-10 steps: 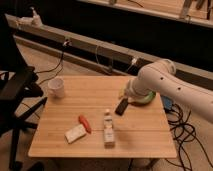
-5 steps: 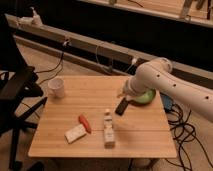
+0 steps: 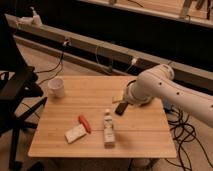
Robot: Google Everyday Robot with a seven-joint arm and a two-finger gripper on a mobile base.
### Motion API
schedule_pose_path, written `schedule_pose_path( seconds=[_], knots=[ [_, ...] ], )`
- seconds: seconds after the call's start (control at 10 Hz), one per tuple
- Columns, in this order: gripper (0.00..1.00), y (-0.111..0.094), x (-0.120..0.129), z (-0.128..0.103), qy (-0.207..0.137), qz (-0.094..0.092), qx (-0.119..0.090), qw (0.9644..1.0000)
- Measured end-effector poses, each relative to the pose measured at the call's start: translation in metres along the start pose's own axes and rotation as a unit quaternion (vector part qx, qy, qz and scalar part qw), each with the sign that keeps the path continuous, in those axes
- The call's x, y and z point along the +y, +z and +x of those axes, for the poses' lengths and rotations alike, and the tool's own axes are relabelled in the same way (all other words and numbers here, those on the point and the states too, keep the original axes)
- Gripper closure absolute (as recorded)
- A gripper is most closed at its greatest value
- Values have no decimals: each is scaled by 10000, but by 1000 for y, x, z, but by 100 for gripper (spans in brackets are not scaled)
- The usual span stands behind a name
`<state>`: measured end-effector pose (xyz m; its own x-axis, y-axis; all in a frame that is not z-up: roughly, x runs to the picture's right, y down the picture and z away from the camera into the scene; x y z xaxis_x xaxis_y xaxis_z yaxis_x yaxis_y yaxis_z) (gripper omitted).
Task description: Stand the bottle upright
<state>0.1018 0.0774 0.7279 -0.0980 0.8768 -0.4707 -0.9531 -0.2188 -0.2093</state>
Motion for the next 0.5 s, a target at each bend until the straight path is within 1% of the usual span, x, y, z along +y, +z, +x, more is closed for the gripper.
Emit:
schedule_pose_path(
  seconds=[0.1,0.2,0.3,0.4,0.5],
  knots=[
    [20,16,1,-5,-57,4,143,9999],
    [20,37,7,-10,-130,-24,338,9993],
    [20,46,11,-13,-135,-101,408,9990],
    [20,53,14,-16,-107,-216,490,9985],
    [20,57,19,-20,-56,-398,552,9977]
  ],
)
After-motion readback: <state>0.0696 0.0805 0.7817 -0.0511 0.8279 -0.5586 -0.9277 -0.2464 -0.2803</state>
